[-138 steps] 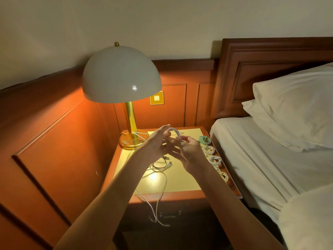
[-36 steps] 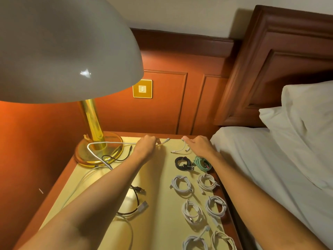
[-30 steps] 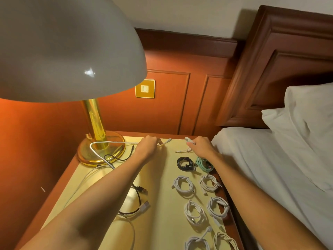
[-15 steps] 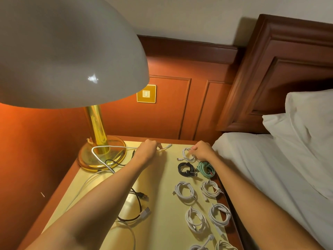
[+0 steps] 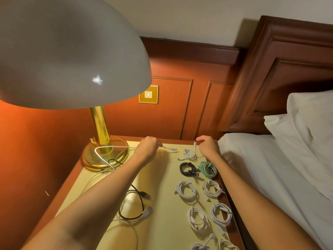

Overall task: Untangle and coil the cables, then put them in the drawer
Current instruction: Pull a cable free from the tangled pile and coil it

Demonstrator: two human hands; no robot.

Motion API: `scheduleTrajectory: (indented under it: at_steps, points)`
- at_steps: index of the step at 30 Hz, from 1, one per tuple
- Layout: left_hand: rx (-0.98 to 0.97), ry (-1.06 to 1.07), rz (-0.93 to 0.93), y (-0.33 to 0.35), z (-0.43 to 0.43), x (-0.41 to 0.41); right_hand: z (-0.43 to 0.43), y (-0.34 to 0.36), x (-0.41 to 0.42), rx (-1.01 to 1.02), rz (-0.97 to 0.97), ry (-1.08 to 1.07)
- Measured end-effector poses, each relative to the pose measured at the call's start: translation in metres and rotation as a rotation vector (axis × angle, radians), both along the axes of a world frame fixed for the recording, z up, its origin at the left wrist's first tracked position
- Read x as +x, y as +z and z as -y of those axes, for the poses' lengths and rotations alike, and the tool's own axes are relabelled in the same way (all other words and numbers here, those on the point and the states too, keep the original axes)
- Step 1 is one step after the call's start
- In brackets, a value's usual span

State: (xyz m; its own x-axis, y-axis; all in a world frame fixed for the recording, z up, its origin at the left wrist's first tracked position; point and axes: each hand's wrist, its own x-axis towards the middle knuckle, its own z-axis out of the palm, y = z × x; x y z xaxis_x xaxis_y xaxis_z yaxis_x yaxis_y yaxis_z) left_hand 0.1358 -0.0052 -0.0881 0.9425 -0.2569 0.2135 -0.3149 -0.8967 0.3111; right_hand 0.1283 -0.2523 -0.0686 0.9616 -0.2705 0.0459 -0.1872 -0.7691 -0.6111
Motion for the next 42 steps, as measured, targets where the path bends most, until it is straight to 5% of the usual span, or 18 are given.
scheduleTrajectory:
  at_steps: [4,7,11,13,16,18,25,29,33,37,42]
  points:
    - [-0.070,-0.079,0.174,0.036,-0.003,-0.020,-0.016,0.024,-0.022,-0.007,0.341,0.130]
    - [-0.129,-0.142,0.302,0.070,-0.008,-0.046,-0.037,0.054,-0.045,0.054,0.273,0.369]
    - [-0.193,-0.176,0.428,0.117,-0.025,-0.080,-0.059,0.095,-0.081,0.184,0.306,0.418]
    - [-0.225,-0.208,0.484,0.146,-0.034,-0.099,-0.067,0.119,-0.098,0.440,0.305,0.399]
    - [-0.283,-0.198,0.511,0.195,-0.040,-0.134,-0.078,0.159,-0.131,1.104,0.271,0.387]
    - [-0.436,-0.200,0.462,0.229,-0.041,-0.160,-0.088,0.175,-0.154,1.308,0.235,0.404]
    - [-0.891,-0.282,0.331,0.313,-0.040,-0.243,-0.154,0.200,-0.220,0.781,0.190,0.699]
    - [-0.913,-0.156,0.416,0.335,-0.067,-0.263,-0.174,0.227,-0.243,0.980,0.205,0.710]
    - [-0.565,-0.037,0.350,0.331,-0.115,-0.266,-0.169,0.268,-0.256,0.838,0.382,0.625]
    - [-0.333,-0.135,0.241,0.327,-0.143,-0.283,-0.171,0.318,-0.267,0.589,0.537,0.704]
    - [-0.152,0.026,0.513,0.341,-0.162,-0.282,-0.189,0.375,-0.263,0.142,0.840,0.642]
